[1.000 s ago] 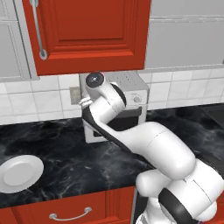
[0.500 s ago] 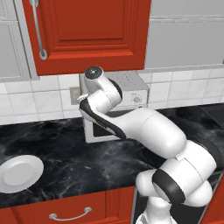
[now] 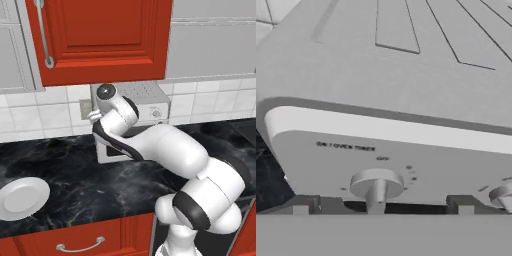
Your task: Pick up the bagel from the plate, place it on the toaster oven rack, close the door, and set the timer.
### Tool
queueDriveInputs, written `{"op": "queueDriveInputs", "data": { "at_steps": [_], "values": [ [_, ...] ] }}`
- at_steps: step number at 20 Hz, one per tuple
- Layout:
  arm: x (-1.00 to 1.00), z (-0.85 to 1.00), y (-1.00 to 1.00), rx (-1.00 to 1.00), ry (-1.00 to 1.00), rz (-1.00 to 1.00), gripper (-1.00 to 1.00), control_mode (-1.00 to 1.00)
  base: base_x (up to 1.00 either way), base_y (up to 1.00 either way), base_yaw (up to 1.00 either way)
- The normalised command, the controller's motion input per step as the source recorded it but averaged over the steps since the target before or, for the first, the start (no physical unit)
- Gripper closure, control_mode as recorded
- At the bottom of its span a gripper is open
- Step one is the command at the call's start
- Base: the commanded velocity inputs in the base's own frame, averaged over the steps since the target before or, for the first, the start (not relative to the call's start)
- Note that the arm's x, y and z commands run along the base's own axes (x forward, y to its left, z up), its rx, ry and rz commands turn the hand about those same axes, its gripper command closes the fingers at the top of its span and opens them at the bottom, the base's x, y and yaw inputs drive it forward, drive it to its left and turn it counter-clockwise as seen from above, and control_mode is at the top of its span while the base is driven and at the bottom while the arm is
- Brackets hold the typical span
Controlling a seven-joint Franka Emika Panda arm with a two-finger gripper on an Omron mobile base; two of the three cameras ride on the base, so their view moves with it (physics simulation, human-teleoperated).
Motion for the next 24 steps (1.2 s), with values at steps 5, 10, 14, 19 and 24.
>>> {"op": "queueDriveInputs", "data": {
  "at_steps": [5, 10, 14, 19, 24],
  "values": [
    [0.37, -0.05, 0.01, 0.0, 0.0, 0.0, -1.0, -1.0, 0.0, 0.0, 0.0],
    [0.29, 0.0, 0.0, 0.0, 0.0, -0.01, -1.0, -1.0, 0.0, 0.0, 0.0],
    [0.22, 0.0, -0.04, 0.04, 0.0, -0.01, 1.0, -1.0, 0.0, 0.0, 0.0],
    [0.18, 0.0, -0.48, 0.2, 0.0, 0.0, 1.0, -1.0, 0.0, 0.0, 0.0],
    [0.15, 0.0, -0.55, 0.22, 0.0, 0.0, 1.0, -1.0, 0.0, 0.0, 0.0]
  ]
}}
